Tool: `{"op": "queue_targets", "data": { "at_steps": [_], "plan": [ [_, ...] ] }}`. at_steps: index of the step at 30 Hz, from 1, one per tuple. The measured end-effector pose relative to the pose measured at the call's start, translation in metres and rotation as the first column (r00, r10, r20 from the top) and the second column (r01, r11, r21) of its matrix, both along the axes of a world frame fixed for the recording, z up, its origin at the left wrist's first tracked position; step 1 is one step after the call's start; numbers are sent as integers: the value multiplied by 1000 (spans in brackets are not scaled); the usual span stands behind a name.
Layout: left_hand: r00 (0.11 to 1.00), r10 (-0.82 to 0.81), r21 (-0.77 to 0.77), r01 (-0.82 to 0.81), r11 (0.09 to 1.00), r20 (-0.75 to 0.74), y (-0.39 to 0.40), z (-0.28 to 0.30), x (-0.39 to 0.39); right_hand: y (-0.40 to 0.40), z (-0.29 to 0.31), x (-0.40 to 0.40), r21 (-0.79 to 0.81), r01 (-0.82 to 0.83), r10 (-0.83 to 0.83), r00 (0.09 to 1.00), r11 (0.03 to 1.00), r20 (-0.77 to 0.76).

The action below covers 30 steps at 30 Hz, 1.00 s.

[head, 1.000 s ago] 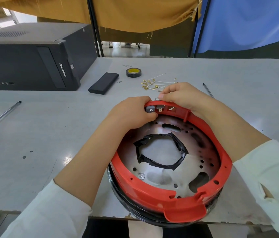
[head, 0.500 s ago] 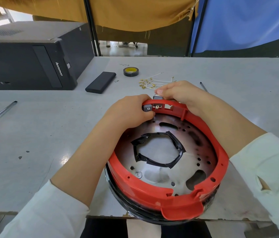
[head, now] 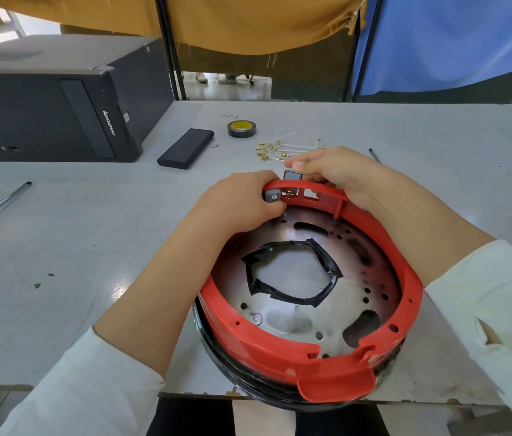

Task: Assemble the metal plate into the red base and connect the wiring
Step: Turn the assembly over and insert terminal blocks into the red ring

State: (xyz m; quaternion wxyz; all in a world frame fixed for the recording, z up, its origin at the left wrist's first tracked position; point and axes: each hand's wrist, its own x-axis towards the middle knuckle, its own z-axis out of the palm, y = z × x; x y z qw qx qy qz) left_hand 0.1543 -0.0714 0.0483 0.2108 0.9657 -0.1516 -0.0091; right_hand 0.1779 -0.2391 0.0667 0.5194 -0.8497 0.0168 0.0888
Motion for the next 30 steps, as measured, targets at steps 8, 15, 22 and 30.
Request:
{"op": "queue_targets", "data": {
  "at_steps": [8, 15, 22, 30],
  "plan": [
    [999, 33, -6, -33, 999, -6, 0, -1, 0, 9, -3, 0, -196, 59, -33, 990, 979, 134],
    [1000, 6, -3, -6, 1000, 8, 1, 0, -1, 7, -9, 1, -300, 78, -6, 973, 951, 232],
    [1000, 10, 32, -11, 999, 17, -2, -1, -2, 7, -7, -1, -359, 14, 78, 967, 933, 242],
    [1000, 6, 19, -6, 1000, 14, -1, 1, -3, 5, -10, 1, -354, 14, 95, 953, 935, 288]
  ]
}}
